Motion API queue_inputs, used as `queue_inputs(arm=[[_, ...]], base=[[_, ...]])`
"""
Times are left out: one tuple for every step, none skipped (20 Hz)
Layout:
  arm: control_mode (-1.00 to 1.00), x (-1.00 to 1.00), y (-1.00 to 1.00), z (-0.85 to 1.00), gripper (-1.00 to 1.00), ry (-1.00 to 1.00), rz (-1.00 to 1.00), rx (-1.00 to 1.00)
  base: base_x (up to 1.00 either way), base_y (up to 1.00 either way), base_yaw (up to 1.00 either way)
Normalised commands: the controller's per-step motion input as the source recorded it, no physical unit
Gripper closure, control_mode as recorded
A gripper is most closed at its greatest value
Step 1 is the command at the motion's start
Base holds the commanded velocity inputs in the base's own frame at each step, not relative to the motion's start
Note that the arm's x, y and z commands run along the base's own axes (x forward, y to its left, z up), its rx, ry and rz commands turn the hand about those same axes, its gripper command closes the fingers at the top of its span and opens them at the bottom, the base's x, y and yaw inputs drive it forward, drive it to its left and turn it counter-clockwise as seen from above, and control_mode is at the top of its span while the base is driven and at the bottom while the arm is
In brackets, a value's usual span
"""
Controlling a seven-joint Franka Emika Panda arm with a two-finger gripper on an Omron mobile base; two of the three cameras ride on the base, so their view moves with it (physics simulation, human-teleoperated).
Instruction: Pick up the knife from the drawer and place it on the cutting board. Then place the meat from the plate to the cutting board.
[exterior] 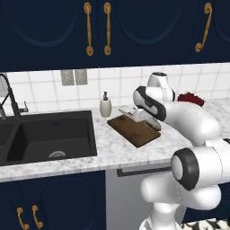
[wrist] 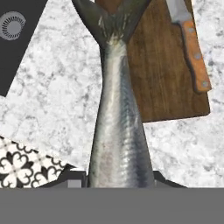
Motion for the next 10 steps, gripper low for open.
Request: queue_inputs(arm=[[-1.0,1.0,0.0,-0.72,1.0,0.06,0.07,0.0],[-1.0,1.0,0.0,-0.72,1.0,0.05,0.06,0.0],[-1.0,1.0,0.0,-0.71,1.0,0.05,0.05,0.0],[-1.0,1.0,0.0,-0.69,1.0,0.05,0.05,0.0],[-1.0,1.0,0.0,-0.67,1.0,0.07,0.05,0.0],[-1.0,1.0,0.0,-0.66,1.0,0.06,0.03,0.0],[-1.0,1.0,0.0,-0.65,1.0,0.06,0.03,0.0],[-1.0,1.0,0.0,-0.66,1.0,0.07,0.03,0.0],[-1.0,1.0,0.0,-0.66,1.0,0.08,0.02,0.0],[-1.0,0.99,0.0,-0.66,1.0,0.07,0.01,0.0]], base=[[0.0,0.0,0.0],[0.0,0.0,0.0],[0.0,0.0,0.0],[0.0,0.0,0.0],[0.0,0.0,0.0],[0.0,0.0,0.0],[0.0,0.0,0.0],[0.0,0.0,0.0],[0.0,0.0,0.0],[0.0,0.0,0.0]])
